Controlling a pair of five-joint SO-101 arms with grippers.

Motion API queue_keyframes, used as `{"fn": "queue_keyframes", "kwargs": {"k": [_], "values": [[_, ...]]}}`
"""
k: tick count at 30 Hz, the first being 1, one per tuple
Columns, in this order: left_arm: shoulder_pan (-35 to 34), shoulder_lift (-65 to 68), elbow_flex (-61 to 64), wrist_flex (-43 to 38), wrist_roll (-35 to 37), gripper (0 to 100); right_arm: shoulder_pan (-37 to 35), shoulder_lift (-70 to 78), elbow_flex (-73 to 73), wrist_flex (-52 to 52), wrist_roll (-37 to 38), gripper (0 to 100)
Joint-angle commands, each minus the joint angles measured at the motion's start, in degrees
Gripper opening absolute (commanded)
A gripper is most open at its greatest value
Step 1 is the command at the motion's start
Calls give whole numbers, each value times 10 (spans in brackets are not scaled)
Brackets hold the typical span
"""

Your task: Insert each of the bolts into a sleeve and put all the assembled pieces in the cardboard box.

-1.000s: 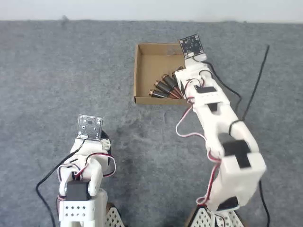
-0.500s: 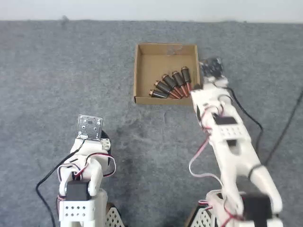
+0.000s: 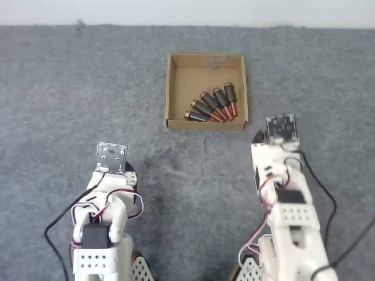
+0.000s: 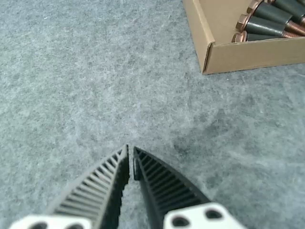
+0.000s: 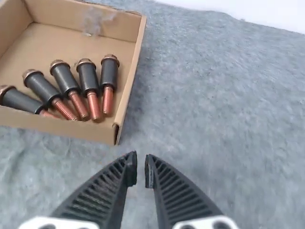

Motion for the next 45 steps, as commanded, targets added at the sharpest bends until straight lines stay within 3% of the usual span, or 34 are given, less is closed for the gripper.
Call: {"fn": "queue_keyframes", "kwargs": {"k": [1, 7, 20, 45], "values": [[-2, -4, -8, 2, -6, 12, 9, -87, 36, -4, 2, 6], [-2, -4, -8, 4, -6, 12, 18, -194, 120, 6, 2, 6], [-2, -4, -8, 4, -6, 12, 36, -258, 121, 202, 1, 7], [-3, -4, -8, 5, -6, 12, 59, -278, 81, 226, 2, 7]]}}
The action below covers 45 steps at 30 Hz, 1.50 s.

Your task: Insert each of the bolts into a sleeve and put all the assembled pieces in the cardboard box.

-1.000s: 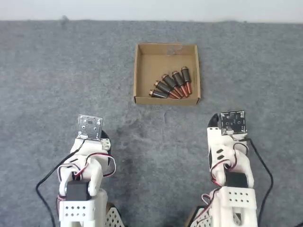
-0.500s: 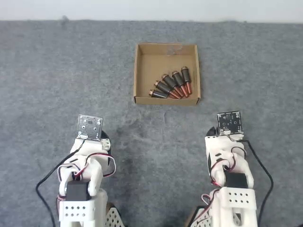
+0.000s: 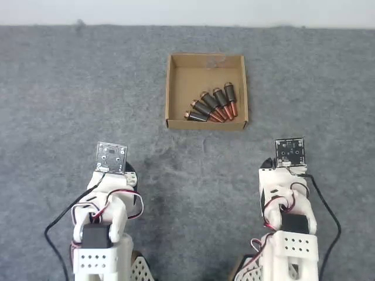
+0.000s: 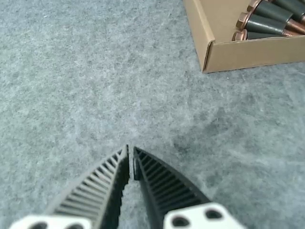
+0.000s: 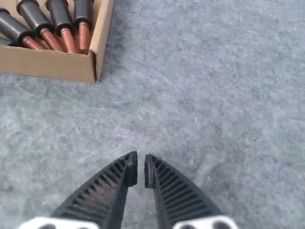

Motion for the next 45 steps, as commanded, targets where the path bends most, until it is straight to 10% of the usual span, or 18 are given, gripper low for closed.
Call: {"fn": "queue_keyframes", "kwargs": {"k": [1, 11, 45], "values": [[-2, -4, -8, 1, -6, 12, 1, -36, -26, 12, 3, 7], [-2, -4, -8, -1, -6, 12, 2, -262, -11, 182, 3, 7], [-6, -7, -8, 19, -5, 12, -94, -251, 10, 440, 4, 7]]}}
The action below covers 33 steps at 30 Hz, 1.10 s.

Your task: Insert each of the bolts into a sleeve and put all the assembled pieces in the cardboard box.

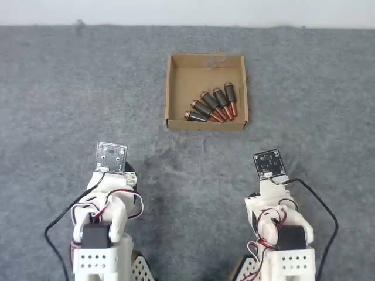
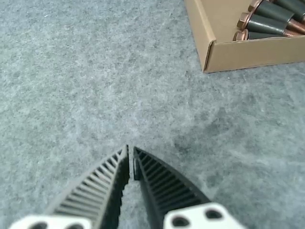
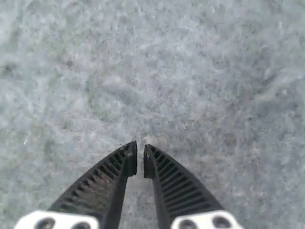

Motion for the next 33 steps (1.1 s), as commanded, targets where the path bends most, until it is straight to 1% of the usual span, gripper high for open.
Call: {"fn": "queue_keyframes", "kwargs": {"k": [1, 7, 11, 33], "values": [[-4, -7, -8, 27, -5, 12, -1, -11, 11, 3, 4, 7], [-4, -7, -8, 66, -4, 12, -1, -11, 11, 3, 4, 7], [-4, -7, -8, 115, -6, 12, -2, -11, 11, 3, 4, 7], [-4, -7, -8, 113, -5, 12, -2, -11, 11, 3, 4, 7]]}}
